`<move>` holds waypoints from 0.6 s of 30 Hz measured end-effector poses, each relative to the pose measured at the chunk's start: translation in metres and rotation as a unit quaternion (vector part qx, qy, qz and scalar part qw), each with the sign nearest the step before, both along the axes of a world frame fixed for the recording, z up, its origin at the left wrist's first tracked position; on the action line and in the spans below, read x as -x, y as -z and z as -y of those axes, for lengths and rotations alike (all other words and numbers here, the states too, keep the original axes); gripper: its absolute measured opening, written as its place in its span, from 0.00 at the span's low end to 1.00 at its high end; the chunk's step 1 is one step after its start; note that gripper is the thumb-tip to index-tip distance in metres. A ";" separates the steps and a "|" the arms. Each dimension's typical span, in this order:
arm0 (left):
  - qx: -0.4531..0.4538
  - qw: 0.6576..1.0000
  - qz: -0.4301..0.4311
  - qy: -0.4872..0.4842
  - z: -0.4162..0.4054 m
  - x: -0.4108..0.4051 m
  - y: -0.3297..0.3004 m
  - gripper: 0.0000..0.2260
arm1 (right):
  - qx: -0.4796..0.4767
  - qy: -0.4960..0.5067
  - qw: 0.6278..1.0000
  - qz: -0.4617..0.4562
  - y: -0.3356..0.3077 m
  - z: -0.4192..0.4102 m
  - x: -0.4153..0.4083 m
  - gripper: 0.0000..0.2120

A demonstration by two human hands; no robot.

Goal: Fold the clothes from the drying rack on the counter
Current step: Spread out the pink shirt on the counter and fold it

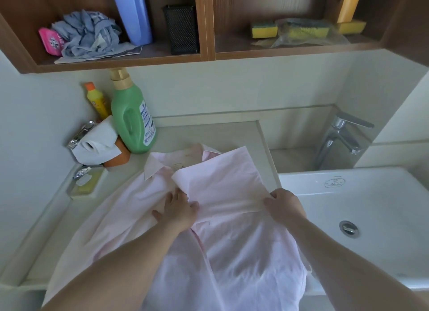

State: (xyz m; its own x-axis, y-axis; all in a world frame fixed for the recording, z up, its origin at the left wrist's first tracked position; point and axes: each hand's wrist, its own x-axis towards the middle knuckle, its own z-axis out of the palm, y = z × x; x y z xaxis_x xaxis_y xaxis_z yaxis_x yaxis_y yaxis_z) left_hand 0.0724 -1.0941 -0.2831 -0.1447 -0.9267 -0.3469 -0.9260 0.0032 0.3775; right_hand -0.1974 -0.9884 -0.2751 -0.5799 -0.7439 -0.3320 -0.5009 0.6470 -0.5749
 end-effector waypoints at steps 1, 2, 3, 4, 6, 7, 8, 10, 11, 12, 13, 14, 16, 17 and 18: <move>0.000 1.000 0.008 0.008 0.003 0.002 0.002 0.26 | -0.001 0.003 1.000 -0.006 0.001 0.001 0.004 0.07; 0.000 1.000 0.011 0.013 0.007 0.005 0.003 0.27 | -0.002 0.005 1.000 -0.012 0.002 0.003 0.008 0.06; 0.000 1.000 0.013 0.018 0.012 0.009 0.004 0.27 | -0.005 0.006 1.000 -0.018 0.002 0.006 0.012 0.06; 0.002 1.000 0.016 0.025 0.015 0.013 0.003 0.27 | -0.009 0.009 1.000 -0.024 0.003 0.007 0.015 0.06; 0.010 0.998 0.022 0.050 0.023 0.023 0.001 0.27 | -0.009 0.019 0.999 -0.035 0.004 0.009 0.024 0.06; 0.017 0.997 0.020 0.067 0.027 0.028 -0.001 0.28 | -0.004 0.025 0.999 -0.039 0.005 0.009 0.029 0.06; 0.024 0.996 0.018 0.086 0.030 0.035 -0.003 0.28 | 0.001 0.034 0.999 -0.039 0.006 0.008 0.034 0.06; 0.034 0.993 0.018 0.116 0.037 0.049 -0.009 0.28 | 0.011 0.051 0.998 -0.033 0.008 0.005 0.045 0.05; 0.042 0.990 0.014 0.132 0.042 0.060 -0.010 0.29 | 0.015 0.061 0.997 -0.032 0.009 0.004 0.053 0.05; 0.052 0.988 0.010 0.148 0.046 0.068 -0.011 0.29 | 0.017 0.067 0.997 -0.033 0.008 0.004 0.060 0.05; 0.058 0.985 0.007 0.161 0.050 0.076 -0.013 0.29 | 0.019 0.071 0.997 -0.035 0.007 0.004 0.066 0.05; 0.063 0.983 0.003 0.171 0.054 0.082 -0.015 0.29 | 0.023 0.074 0.996 -0.036 0.006 0.006 0.073 0.05; 0.066 0.980 0.002 0.189 0.064 0.092 -0.013 0.29 | 0.036 0.075 0.996 -0.041 0.003 0.013 0.087 0.05; 0.068 0.979 0.003 0.192 0.070 0.094 -0.011 0.30 | 0.043 0.073 0.995 -0.046 0.002 0.017 0.093 0.05; 0.067 0.980 0.009 0.189 0.075 0.095 -0.010 0.32 | 0.049 0.068 0.995 -0.051 0.001 0.021 0.097 0.05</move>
State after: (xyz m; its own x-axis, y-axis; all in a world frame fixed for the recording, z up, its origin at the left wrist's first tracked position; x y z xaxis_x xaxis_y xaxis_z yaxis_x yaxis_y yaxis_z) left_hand -0.0222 -1.1691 -0.2736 -0.4823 -0.8451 -0.2306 -0.8549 0.3965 0.3345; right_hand -0.2947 -1.0098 -0.2758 -0.7044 -0.6824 -0.1954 -0.4721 0.6560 -0.5890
